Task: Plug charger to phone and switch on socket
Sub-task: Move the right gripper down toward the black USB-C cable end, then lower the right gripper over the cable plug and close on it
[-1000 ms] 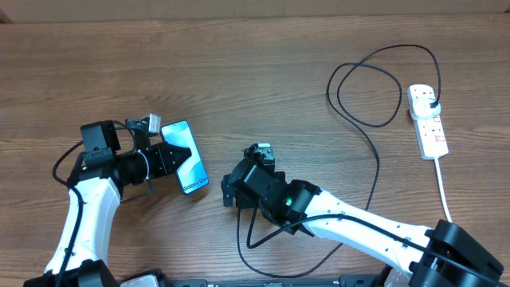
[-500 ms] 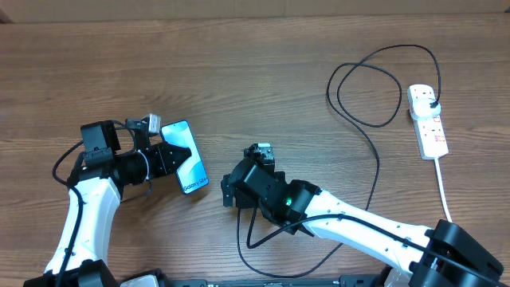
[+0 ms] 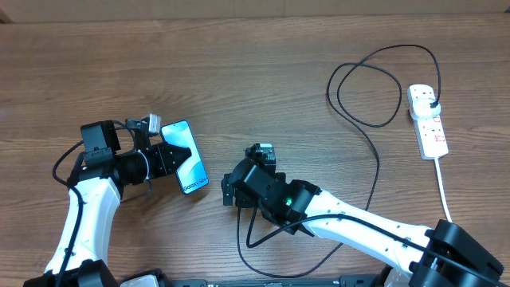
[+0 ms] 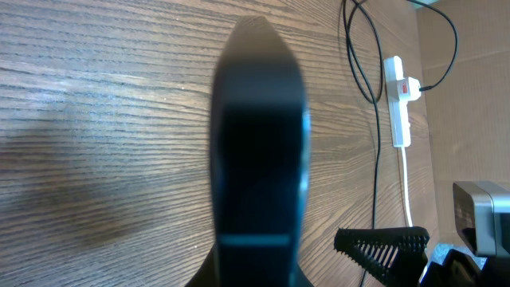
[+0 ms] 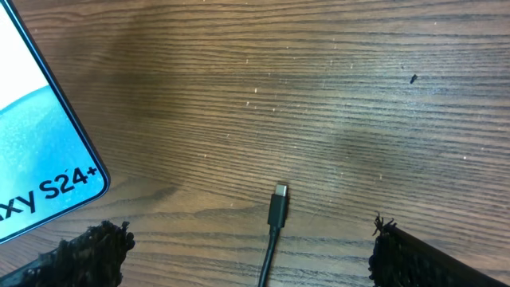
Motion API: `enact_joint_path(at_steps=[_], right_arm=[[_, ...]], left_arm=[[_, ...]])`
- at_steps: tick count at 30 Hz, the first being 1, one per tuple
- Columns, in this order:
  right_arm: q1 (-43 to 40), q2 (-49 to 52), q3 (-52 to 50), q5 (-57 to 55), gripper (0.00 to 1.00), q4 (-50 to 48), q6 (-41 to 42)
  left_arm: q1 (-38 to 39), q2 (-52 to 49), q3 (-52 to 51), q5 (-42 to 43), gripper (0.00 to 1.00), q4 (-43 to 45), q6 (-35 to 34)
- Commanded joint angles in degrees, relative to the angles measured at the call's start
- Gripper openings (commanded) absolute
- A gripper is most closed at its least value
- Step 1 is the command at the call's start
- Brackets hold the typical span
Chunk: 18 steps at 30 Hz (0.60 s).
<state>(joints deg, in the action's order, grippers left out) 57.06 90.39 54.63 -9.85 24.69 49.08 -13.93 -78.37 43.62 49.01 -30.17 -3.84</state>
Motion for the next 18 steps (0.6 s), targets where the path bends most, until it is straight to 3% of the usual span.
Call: enact_joint_path(at_steps=[1, 18], right_arm=[[0.2, 0.3, 0.1, -0.4, 1.00, -0.2, 0.7], [0.2, 4.8, 0.1, 2.3, 1.00, 0.5, 4.8]], left_arm=[[-0.2, 1.5, 0.0, 2.0, 0.04, 0.2, 1.8], [-0.2, 1.5, 0.0, 2.0, 0.04, 0.2, 1.8]])
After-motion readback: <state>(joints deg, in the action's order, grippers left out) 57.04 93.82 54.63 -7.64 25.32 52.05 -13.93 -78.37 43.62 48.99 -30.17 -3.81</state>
